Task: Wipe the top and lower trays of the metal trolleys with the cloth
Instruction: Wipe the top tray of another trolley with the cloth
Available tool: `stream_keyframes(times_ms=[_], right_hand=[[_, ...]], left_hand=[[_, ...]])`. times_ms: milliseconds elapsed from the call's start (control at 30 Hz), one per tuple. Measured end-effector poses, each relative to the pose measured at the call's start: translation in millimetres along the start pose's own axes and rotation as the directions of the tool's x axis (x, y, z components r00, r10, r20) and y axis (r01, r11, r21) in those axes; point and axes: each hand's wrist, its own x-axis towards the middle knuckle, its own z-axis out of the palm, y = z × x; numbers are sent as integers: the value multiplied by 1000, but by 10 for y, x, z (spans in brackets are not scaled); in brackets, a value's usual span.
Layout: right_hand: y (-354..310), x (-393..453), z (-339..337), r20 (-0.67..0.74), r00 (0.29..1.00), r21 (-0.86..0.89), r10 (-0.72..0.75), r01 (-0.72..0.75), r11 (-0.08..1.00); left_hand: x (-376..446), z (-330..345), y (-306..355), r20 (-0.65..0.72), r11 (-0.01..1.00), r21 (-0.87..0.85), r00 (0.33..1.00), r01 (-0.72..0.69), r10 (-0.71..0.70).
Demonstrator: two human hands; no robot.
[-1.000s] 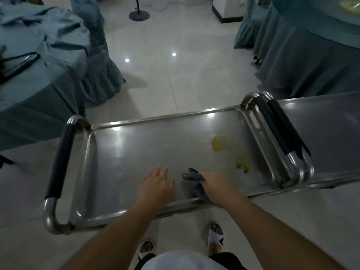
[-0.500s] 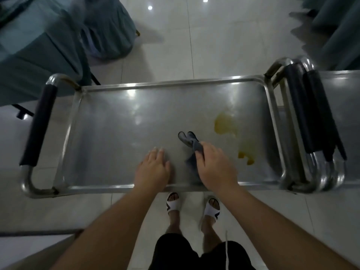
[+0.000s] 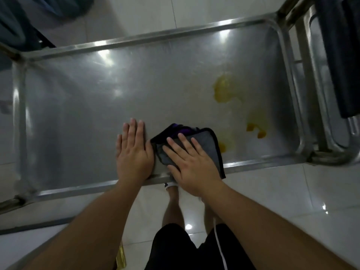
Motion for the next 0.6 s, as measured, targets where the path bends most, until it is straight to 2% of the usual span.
stream_keyframes(times_ms=[167, 367, 433, 533, 600], right_hand=[[213, -120, 58, -34, 993, -49, 114, -115, 992], [1164, -523, -164, -94, 965, -113, 244, -254, 961], [1570, -637, -281, -115, 931, -110, 346, -358, 927], [2093, -738, -467, -132, 832, -74, 538, -550, 832], [2220, -744, -519, -134, 794, -63, 593, -604, 795]], left_hand=[[25, 47, -44, 12, 1000, 7, 1000, 20, -20], [40, 86, -60, -10, 1000, 8, 1000, 21, -21], [43, 112, -83, -28, 1000, 15, 999, 19, -19], [50, 142, -102, -47, 999, 28, 999, 16, -15], [49, 155, -100, -52, 999, 36, 999, 16, -14]])
